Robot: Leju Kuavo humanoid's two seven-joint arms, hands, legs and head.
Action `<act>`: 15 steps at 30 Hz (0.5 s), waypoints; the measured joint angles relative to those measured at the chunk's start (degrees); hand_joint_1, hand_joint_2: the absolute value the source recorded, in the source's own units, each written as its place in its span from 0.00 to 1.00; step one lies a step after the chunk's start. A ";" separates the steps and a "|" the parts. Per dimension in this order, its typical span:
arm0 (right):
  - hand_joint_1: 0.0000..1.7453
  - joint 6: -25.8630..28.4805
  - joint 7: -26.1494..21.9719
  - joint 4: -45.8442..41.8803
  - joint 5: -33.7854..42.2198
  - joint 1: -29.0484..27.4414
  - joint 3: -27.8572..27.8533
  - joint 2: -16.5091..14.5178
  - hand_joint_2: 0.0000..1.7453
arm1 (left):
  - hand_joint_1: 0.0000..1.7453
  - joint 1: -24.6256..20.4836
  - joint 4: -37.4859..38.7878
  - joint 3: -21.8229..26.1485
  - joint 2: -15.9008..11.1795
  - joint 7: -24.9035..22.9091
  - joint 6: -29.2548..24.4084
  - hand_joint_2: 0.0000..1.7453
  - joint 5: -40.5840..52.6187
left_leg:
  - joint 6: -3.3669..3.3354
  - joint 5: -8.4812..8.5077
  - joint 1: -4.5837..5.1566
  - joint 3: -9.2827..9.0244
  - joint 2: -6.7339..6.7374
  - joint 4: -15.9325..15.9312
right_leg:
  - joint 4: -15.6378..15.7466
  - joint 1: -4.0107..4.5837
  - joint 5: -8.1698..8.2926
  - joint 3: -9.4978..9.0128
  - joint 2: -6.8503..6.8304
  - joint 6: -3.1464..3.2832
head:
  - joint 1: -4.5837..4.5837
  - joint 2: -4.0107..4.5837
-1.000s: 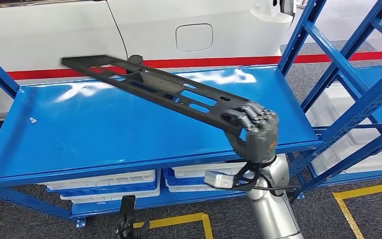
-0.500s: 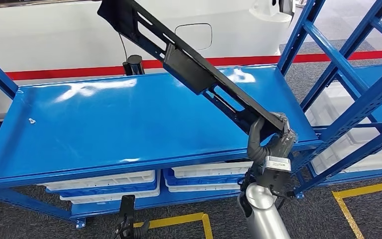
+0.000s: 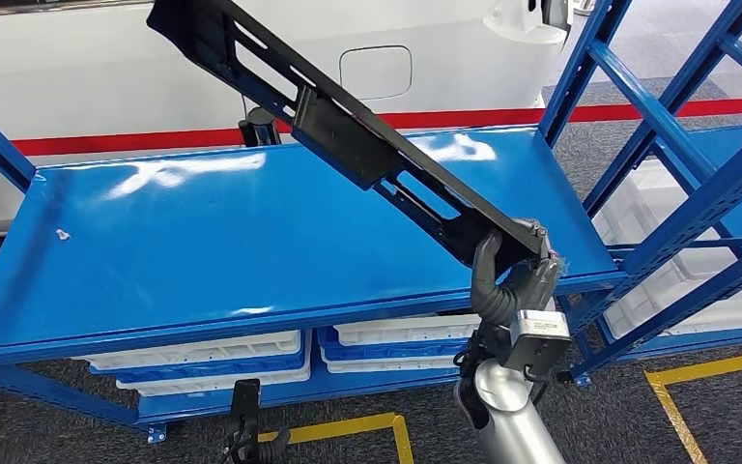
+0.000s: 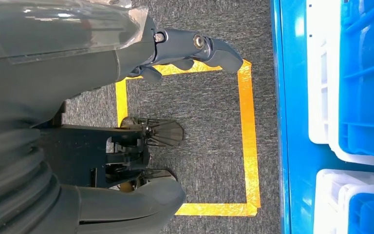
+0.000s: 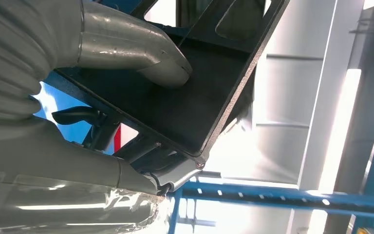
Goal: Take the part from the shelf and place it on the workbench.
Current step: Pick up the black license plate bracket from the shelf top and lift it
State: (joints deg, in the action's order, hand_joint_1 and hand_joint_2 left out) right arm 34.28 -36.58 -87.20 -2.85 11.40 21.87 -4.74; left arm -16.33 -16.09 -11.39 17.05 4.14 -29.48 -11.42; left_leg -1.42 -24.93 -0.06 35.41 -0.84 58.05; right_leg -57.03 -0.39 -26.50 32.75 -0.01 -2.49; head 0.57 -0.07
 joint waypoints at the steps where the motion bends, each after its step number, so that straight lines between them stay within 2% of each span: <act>1: 1.00 -0.18 0.01 -0.05 0.15 0.00 0.04 0.02 1.00 | 0.00 0.00 -0.01 0.00 0.00 0.02 0.00 1.00 -0.04 | 0.00 0.00 0.00 0.00 0.00 0.00 | 0.00 0.00 0.00 0.00 0.00 0.00 | 0.00 0.00; 7: 1.00 -5.39 -0.11 -2.46 3.87 -0.09 1.09 0.75 1.00 | 0.00 0.08 0.00 0.02 -0.28 0.56 0.00 1.00 -0.84 | 0.00 0.00 0.00 0.00 -0.01 0.00 | 0.00 0.00 0.00 0.01 0.00 0.00 | 0.00 0.00; 15: 1.00 -5.42 -0.92 -4.57 2.95 -0.45 1.43 1.43 1.00 | 0.00 0.46 0.00 0.00 -0.34 0.93 0.01 1.00 -0.82 | 0.00 0.00 0.00 0.00 -0.01 0.00 | 0.00 0.00 0.00 0.01 0.00 0.00 | 0.00 0.01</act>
State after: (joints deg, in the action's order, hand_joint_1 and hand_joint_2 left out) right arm 28.85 -37.51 -91.77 0.10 10.96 23.30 -3.31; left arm -15.87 -16.09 -11.39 16.70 5.07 -29.47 -12.24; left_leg -1.42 -24.93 -0.07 35.41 -0.85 58.05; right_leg -57.02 -0.39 -26.50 32.76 -0.02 -2.49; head 0.57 -0.06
